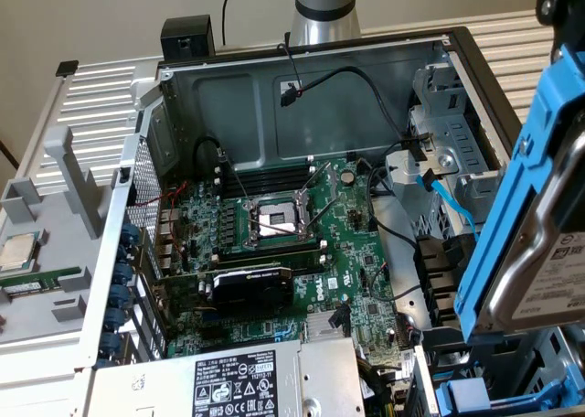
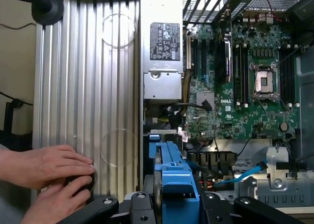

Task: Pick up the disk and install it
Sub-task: 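Insert the disk into the insertion slot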

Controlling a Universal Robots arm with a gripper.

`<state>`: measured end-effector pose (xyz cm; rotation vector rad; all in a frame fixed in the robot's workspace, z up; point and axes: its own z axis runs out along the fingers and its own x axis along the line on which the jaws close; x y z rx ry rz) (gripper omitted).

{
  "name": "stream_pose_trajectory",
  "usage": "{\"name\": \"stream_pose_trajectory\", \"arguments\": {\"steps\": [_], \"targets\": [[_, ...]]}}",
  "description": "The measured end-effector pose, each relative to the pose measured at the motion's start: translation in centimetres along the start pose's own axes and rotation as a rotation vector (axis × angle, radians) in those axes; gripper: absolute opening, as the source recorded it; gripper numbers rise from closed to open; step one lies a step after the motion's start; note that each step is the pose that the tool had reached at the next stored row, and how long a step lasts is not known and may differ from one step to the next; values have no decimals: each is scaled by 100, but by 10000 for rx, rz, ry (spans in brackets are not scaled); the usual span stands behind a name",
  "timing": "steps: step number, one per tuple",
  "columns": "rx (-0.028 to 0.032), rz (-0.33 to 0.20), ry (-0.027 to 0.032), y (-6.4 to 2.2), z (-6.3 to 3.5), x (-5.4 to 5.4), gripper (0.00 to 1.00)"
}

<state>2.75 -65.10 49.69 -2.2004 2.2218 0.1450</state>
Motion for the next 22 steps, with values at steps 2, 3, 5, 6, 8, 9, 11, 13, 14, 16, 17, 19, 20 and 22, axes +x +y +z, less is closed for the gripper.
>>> {"name": "stream_pose_trajectory", "arguments": {"steps": [2,3,5,6,8,9,11,13,14,16,17,19,20,22], "targets": [[2,10,187,0,13,-42,37],[4,18,304,0,18,-64,37],[5,26,452,0,28,-111,37],[5,25,459,-1,30,-117,37],[6,25,456,-1,37,-116,37],[6,26,457,-1,40,-116,37],[5,27,460,-1,47,-116,37],[5,27,459,-3,61,-116,37],[6,27,457,-3,68,-118,37],[6,25,444,-4,79,-122,37],[5,24,436,-5,82,-125,37],[5,22,386,-5,90,-127,37],[5,22,350,-5,97,-128,37],[4,19,238,-5,104,-128,37]]}}
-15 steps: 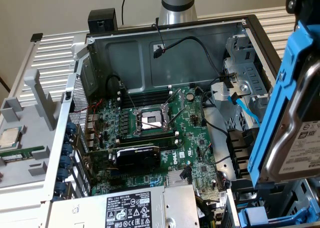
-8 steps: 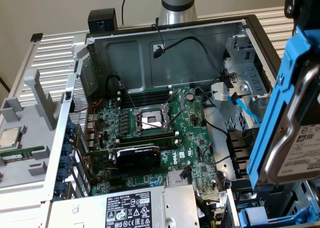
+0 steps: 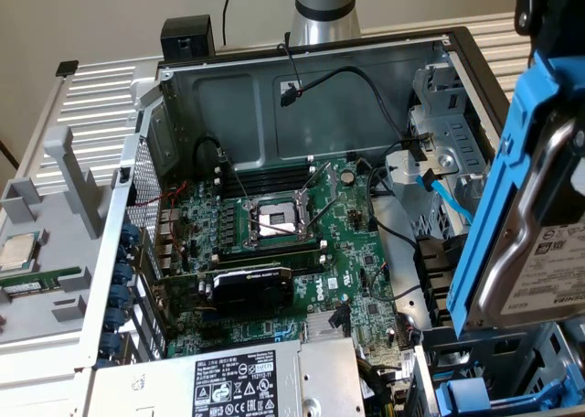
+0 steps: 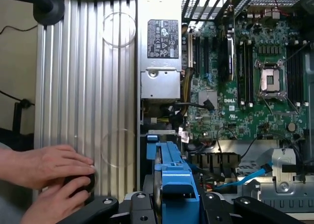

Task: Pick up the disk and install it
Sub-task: 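Insert the disk into the insertion slot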

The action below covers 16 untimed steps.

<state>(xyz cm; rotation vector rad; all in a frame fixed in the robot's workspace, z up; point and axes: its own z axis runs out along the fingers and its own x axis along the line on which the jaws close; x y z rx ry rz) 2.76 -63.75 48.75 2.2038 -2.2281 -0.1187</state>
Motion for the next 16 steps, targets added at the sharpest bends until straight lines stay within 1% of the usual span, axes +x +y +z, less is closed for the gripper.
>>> {"name": "stream_pose_trajectory", "arguments": {"steps": [2,4,5,11,16], "targets": [[-1,-4,-103,-1,12,1,37],[-1,-8,-192,-2,27,2,37],[-1,-10,-212,-3,35,2,37],[-3,-12,-248,-8,126,8,37],[-4,-18,-350,-13,216,16,37]]}}
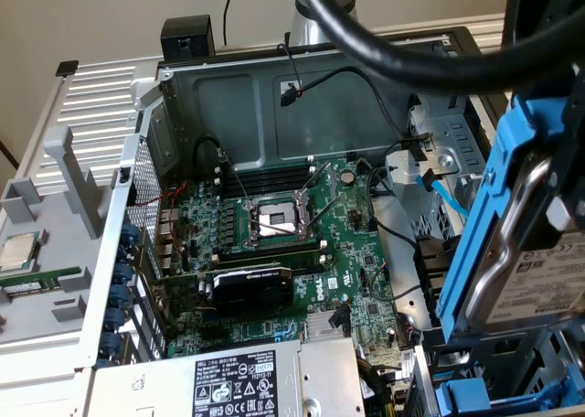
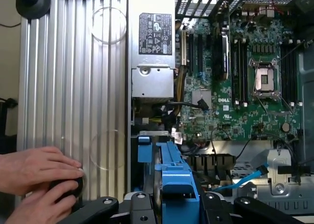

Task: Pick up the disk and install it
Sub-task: 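Insert the disk into the insertion slot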

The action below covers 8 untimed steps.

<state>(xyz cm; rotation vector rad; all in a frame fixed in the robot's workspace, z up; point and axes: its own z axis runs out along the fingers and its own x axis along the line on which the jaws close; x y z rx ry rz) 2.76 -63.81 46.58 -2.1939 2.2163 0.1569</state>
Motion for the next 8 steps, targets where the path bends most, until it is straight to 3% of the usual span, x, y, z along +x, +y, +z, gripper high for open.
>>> {"name": "stream_pose_trajectory", "arguments": {"steps": [8], "targets": [[-2,-8,-131,-8,129,26,37]]}}
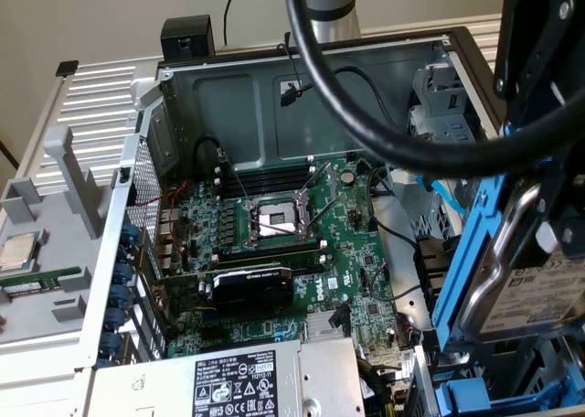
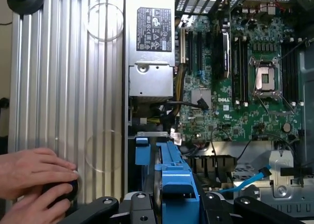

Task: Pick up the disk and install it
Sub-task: 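Insert the disk into the insertion slot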

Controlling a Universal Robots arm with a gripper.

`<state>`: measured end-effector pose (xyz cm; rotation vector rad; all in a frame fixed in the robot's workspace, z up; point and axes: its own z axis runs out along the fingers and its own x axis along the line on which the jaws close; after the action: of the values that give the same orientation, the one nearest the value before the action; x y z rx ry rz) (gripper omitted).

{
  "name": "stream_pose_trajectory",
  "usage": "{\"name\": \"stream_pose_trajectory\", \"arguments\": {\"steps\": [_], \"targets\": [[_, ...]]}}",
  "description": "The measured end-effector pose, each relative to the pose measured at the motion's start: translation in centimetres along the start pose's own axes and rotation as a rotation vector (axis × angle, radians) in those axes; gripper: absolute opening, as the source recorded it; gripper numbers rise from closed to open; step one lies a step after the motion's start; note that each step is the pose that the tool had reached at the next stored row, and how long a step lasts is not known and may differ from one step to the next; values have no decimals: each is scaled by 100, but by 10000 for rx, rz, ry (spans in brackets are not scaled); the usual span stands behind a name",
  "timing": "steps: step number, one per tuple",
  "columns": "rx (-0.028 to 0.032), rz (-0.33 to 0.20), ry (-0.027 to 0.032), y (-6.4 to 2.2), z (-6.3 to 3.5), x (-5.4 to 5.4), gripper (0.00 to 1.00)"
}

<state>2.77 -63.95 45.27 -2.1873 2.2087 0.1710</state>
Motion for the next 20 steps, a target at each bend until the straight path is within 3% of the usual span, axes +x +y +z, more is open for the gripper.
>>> {"name": "stream_pose_trajectory", "arguments": {"steps": [10,18,20], "targets": [[-2,-9,-164,-5,91,33,37],[-3,-10,-163,-7,105,43,37],[-2,-8,-135,-7,110,40,37]]}}
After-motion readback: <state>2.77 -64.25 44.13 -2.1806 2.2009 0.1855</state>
